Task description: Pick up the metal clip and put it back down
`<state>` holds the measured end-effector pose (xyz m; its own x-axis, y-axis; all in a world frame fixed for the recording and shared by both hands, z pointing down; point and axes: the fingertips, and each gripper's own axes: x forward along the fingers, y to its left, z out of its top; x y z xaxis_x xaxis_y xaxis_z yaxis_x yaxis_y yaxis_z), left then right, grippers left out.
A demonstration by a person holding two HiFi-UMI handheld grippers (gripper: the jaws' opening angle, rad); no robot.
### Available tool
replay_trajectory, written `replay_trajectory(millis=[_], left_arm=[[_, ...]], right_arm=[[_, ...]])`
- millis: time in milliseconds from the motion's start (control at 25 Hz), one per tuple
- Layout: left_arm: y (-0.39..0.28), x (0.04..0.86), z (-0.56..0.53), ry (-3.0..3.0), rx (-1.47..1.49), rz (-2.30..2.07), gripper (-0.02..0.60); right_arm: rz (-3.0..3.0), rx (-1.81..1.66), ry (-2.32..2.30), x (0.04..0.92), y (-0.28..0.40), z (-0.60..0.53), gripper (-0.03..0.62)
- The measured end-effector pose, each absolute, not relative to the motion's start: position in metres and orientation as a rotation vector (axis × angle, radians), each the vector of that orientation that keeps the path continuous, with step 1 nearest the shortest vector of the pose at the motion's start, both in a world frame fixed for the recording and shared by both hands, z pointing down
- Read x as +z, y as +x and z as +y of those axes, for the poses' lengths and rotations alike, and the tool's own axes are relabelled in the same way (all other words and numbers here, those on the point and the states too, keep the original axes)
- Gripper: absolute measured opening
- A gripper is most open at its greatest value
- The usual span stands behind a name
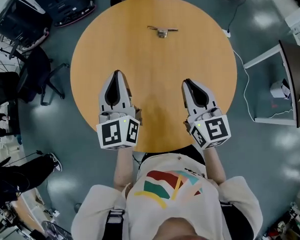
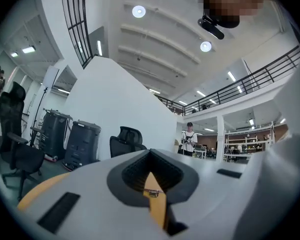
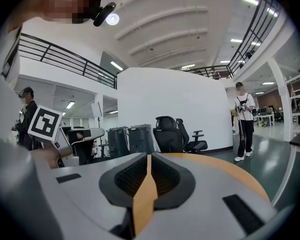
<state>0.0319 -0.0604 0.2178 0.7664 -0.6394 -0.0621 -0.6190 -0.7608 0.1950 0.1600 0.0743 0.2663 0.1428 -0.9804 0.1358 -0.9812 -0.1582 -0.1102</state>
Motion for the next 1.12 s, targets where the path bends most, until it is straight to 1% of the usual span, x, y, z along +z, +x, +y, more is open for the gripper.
replay_trajectory(millis=[200, 240, 280, 320, 480, 720, 840, 1120], left_arm=[[0.08, 0.236, -0.094, 2.789, -0.136, -0.983, 0.043], [0.086, 0.238, -0.102, 2.789, -0.133, -0.992, 0.043], [0.091, 0.239, -0.11, 2.787, -0.13, -1.0, 0.043], [0.097, 0.242, -0.117, 2.783, -0.129, -1.005, 0.043], [0.115, 0.275, -0.145, 2.744, -0.064, -1.032, 0.043], [0.134, 0.332, -0.191, 2.696, 0.074, -1.059, 0.043], [0.143, 0.359, -0.206, 2.68, 0.161, -1.059, 0.043], [0.149, 0.391, -0.23, 2.641, 0.217, -1.057, 0.043]], right_arm=[[-2.024, 0.33, 2.382, 0.285, 0.208, 0.023, 0.022], [-2.008, 0.341, 2.409, 0.291, 0.219, 0.008, 0.105], [-1.976, 0.35, 2.439, 0.297, 0.232, -0.007, 0.212], [-1.935, 0.359, 2.468, 0.306, 0.245, -0.023, 0.239], [-1.829, 0.509, 2.535, 0.352, 0.29, -0.093, 0.244], [-1.534, 0.676, 2.54, 0.446, 0.352, -0.184, 0.244], [-1.427, 0.736, 2.503, 0.482, 0.371, -0.22, 0.272], [-1.257, 0.84, 2.58, 0.523, 0.403, -0.266, 0.272]])
